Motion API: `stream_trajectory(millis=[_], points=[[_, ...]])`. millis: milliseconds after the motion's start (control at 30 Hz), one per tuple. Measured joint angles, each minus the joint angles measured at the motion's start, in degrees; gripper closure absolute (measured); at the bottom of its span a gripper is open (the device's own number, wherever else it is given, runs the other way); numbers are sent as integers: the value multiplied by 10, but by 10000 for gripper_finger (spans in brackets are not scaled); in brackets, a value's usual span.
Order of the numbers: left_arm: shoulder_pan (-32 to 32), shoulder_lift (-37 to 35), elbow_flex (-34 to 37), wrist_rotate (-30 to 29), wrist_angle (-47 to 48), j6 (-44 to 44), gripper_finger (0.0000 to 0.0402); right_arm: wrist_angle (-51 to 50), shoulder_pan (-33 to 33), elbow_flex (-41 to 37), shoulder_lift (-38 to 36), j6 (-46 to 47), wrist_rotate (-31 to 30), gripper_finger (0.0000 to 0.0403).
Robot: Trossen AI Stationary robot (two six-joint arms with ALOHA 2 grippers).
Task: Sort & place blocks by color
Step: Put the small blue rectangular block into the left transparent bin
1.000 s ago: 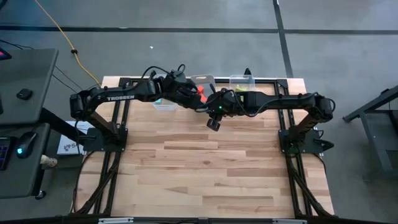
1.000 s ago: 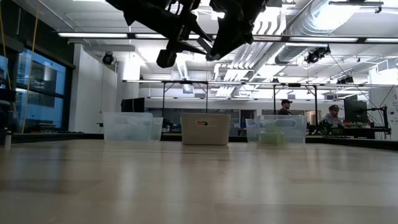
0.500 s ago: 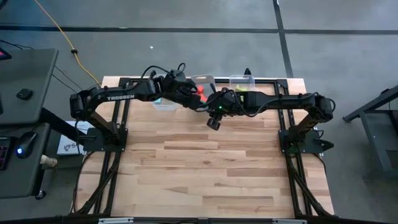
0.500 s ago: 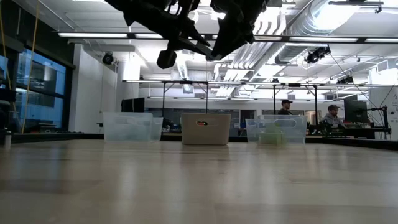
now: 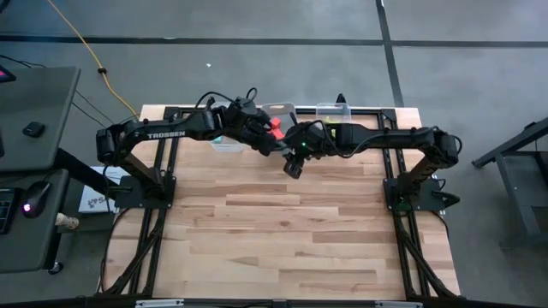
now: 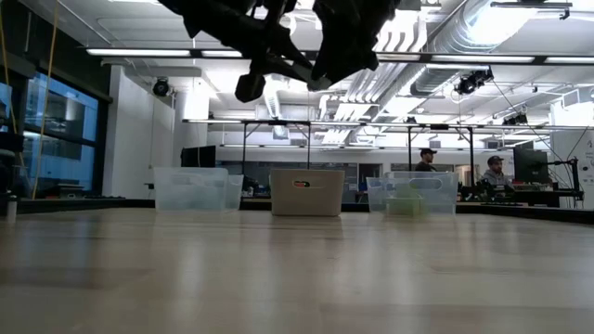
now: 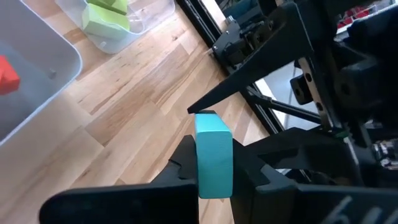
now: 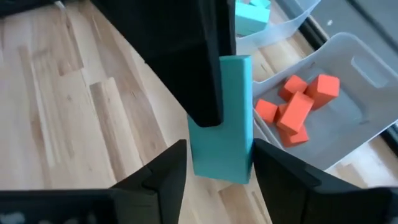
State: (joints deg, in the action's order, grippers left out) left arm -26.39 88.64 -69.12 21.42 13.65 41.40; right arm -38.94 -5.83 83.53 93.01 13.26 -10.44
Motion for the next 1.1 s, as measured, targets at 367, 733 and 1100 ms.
stream_trajectory(millis=[367, 733, 1100], points=[[-26, 0, 0, -42, 48, -32, 387, -11, -17, 0, -28, -14, -7, 177], [-107, 0, 0, -146, 113, -73, 386, -15, -47, 0, -78, -62, -12, 176], [-189, 0, 0, -313, 205, -112, 385, -26, -66, 0, -80, -93, -25, 176]])
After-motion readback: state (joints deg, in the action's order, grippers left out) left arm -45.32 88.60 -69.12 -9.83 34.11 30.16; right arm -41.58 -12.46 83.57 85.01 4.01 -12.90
